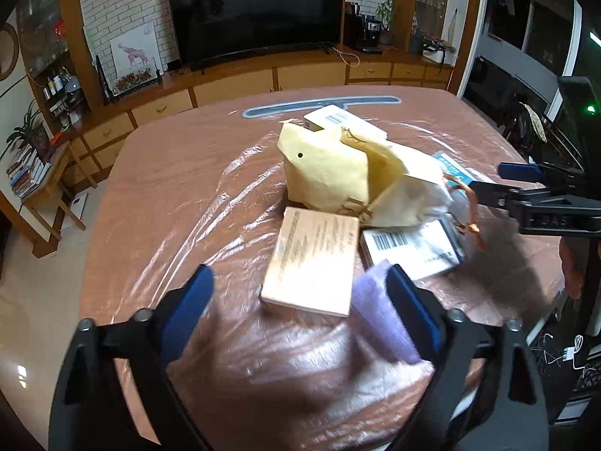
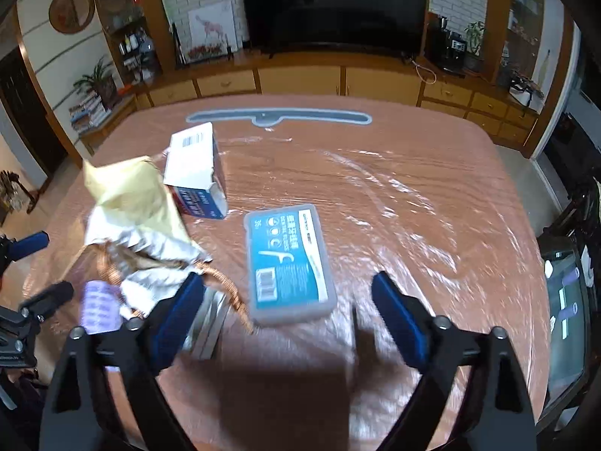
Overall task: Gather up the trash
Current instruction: 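Grasp the dental floss case with the right tool while the left tool grasps the cardboard box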
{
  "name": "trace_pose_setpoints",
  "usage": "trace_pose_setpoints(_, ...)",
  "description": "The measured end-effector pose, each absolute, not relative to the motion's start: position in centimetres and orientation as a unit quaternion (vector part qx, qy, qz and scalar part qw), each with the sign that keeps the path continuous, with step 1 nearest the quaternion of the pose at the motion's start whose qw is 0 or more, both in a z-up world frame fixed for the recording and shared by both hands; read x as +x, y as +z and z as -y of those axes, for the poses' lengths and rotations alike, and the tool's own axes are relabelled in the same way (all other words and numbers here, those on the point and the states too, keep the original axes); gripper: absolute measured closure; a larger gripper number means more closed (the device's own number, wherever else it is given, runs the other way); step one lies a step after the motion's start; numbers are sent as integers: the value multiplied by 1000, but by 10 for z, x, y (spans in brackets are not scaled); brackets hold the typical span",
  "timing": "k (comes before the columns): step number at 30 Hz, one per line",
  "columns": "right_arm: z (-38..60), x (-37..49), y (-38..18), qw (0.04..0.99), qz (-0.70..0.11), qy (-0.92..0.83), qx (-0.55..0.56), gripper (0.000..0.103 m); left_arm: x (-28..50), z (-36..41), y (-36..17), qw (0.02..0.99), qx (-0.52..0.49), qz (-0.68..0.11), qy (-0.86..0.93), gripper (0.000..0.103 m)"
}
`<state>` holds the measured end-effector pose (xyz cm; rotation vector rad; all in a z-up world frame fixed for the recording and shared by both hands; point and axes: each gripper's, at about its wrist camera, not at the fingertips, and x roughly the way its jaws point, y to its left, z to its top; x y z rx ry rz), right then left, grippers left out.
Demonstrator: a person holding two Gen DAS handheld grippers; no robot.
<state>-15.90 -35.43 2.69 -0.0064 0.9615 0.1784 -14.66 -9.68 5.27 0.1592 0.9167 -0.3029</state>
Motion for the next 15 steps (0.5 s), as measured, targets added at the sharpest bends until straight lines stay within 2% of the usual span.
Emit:
trace_pose_setpoints(4,351,-143,14,873,-480,85,-4,28,-132,94,48,875,66,-453,-156,16)
trace_pose_setpoints(7,351,-136,8,869,-488,87,-2,29,-127,96,45,870,59,-460,-168,16)
trace_pose_setpoints(8,350,-134,6,868,-490,87,-2,31,-125,96,44,868,59,-463,-171,18)
trace_pose_setpoints(10,351,-133,5,866,-492,87,-2,34,-120,94,40,862,53,-472,-176,30)
trace_pose_setpoints(15,354,-131,0,863,-497,90,11,37,-114,90,33,852,41,-487,-185,39)
